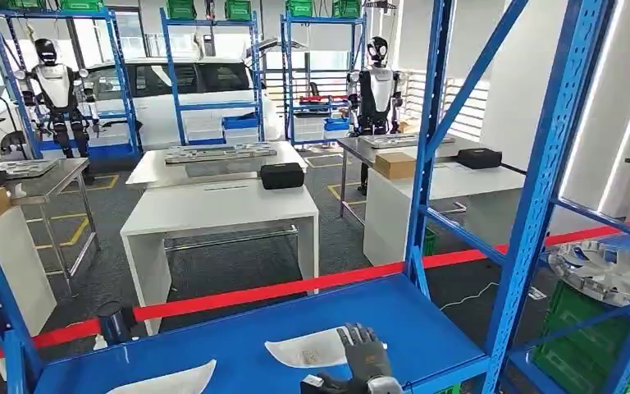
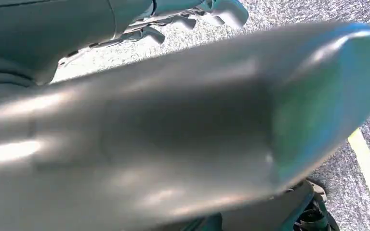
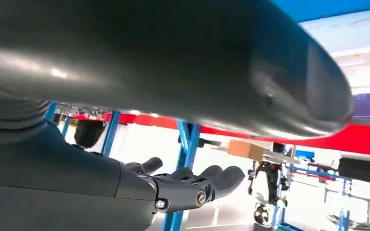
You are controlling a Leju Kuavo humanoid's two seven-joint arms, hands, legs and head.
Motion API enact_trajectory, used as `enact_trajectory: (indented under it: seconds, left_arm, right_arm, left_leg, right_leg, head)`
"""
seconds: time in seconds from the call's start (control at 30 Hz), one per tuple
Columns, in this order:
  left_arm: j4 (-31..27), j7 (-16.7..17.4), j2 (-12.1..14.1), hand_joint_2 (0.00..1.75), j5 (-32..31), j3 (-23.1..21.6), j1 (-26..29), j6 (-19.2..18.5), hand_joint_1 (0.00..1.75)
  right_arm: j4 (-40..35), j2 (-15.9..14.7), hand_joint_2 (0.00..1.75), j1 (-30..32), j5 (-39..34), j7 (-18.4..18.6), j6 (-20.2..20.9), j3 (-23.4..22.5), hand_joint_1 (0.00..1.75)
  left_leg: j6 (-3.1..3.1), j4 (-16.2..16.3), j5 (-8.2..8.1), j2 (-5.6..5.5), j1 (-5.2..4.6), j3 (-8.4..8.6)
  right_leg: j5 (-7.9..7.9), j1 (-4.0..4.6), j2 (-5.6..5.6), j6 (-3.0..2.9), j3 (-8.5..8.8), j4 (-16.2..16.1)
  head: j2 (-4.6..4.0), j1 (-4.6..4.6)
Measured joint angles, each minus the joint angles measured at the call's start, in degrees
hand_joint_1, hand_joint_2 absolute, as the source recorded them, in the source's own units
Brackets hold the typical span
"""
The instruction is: Take the parts from the cabinet and place them on the table.
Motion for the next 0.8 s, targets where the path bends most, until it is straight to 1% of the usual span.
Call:
enact_trajectory:
  seconds: [0.17, 0.4, 0.57, 0.8]
  left_arm:
    - [0.0, -0.77, 0.13, 0.0, 0.13, 0.13, 0.17, -0.09, 0.0]
    - [0.0, -0.81, 0.2, 0.0, 0.13, 0.44, 0.5, -0.09, 0.0]
    - [0.0, -0.88, 0.17, 0.0, 0.13, 0.44, 0.53, -0.09, 0.0]
    - [0.02, -1.34, 0.17, 0.0, 0.13, 0.46, 0.53, -0.09, 0.0]
  right_arm:
    - [0.02, -0.31, 0.0, -0.49, -0.24, 1.67, 0.0, -0.04, 0.0]
    - [0.02, -1.07, 0.0, -0.59, -0.33, 1.32, -0.02, -0.68, 0.0]
    - [0.24, -1.11, 0.0, -0.15, -0.15, 0.53, 0.26, -0.76, 0.0]
    - [0.31, -1.11, 0.0, 0.96, -0.15, 0.46, 0.26, -0.81, 0.0]
  left_leg:
    - [0.0, 0.0, 0.0, -0.01, 0.0, 0.01]
    - [0.01, 0.0, 0.0, 0.0, 0.0, 0.0]
    - [0.01, 0.0, -0.01, -0.01, 0.0, 0.0]
    - [0.01, 0.0, -0.01, 0.0, 0.0, 0.0]
  right_leg:
    - [0.0, 0.01, -0.01, 0.0, 0.0, 0.0]
    - [0.0, 0.0, -0.01, 0.0, 0.0, 0.0]
    - [-0.01, 0.0, -0.02, 0.01, 0.0, -0.01]
    - [-0.01, 0.0, -0.01, 0.01, 0.0, -0.01]
  head:
    - [0.0, 0.0]
    - [0.0, 0.0]
    - [0.0, 0.0]
    - [0.0, 0.0]
